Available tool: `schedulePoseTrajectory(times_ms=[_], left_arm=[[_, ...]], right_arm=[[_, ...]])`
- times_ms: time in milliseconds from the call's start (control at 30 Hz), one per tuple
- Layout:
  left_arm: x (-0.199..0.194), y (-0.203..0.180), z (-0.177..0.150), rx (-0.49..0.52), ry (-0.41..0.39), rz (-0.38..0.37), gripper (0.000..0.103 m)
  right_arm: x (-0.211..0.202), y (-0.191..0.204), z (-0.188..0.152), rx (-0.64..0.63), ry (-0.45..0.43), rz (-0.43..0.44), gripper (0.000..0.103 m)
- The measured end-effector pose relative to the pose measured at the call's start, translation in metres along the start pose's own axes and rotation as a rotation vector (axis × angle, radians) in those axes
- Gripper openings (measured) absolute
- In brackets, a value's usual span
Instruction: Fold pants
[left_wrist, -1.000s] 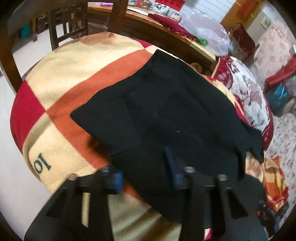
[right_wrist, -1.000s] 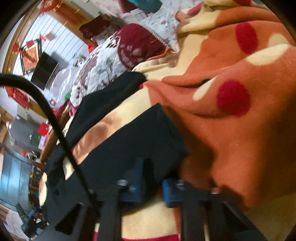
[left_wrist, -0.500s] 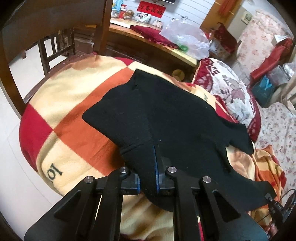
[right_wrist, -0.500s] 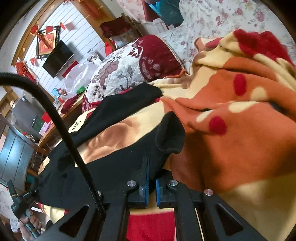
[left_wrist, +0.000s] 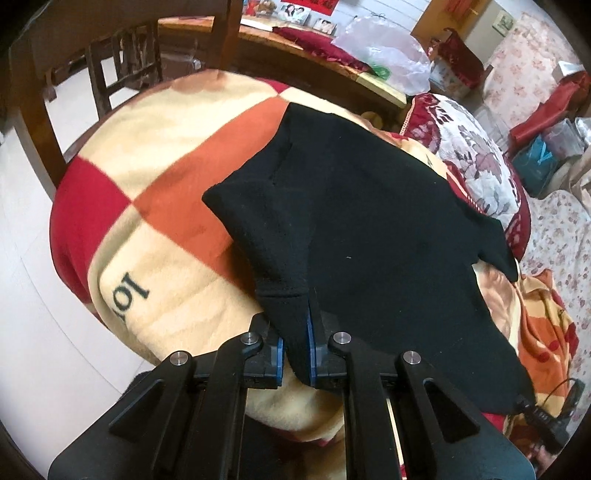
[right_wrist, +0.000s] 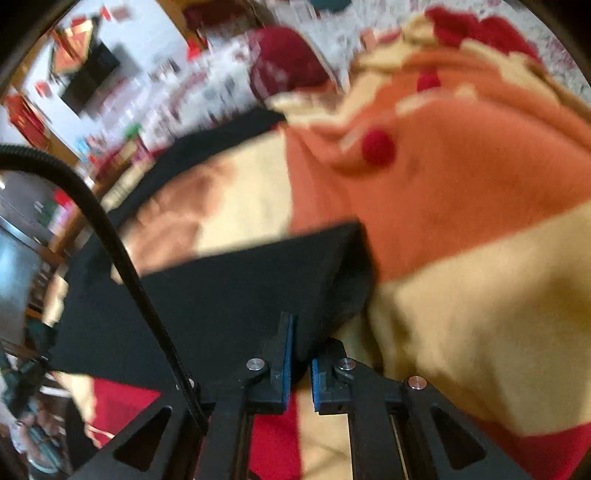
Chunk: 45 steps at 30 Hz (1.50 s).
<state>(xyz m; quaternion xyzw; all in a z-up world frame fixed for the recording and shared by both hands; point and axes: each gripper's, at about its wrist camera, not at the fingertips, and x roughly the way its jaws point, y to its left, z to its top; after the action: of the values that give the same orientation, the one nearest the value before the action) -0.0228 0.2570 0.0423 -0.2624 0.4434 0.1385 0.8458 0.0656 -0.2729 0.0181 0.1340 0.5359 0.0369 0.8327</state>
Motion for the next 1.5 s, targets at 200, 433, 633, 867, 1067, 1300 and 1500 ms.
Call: schedulePoseTrajectory(times_ms=[200,433,633,867,1067,1300,1500], left_arm=[[-0.008,0.009,0.0,-0.028,0.022,0.026,0.026],[-0.027,0.019,0.001,-0.03,-0.033,0.075,0.029],[-0.039,0.018,0.005,-0.052,-0.065,0.058,0.029],[-0.029,-0.006,0.007,0.016,-0.048,0.046,0.029],[-0.013,-0.023,0.006,0.052,0.004,0.03,0.029],[-0.011,-0.039,0.041,0.056,-0.002,-0.036,0.038],[0.017,-0.028,0.099,0.009,-0.013,-0.104,0.054]], right_arm=[[-0.018,-0.013,0.005,0.05,-0.044,-0.072,0.036],[-0.046,0.003,0.011,0.034,-0.132,0.014,0.037],[-0.036,0.042,0.01,-0.07,-0.105,0.104,0.039],[0.003,0.069,0.005,-0.154,-0.022,0.137,0.047],[0.006,0.075,0.015,-0.173,-0.03,0.149,0.047],[0.0,0.082,0.079,-0.191,-0.107,0.154,0.048],[0.018,0.089,0.13,-0.231,-0.106,0.116,0.048]])
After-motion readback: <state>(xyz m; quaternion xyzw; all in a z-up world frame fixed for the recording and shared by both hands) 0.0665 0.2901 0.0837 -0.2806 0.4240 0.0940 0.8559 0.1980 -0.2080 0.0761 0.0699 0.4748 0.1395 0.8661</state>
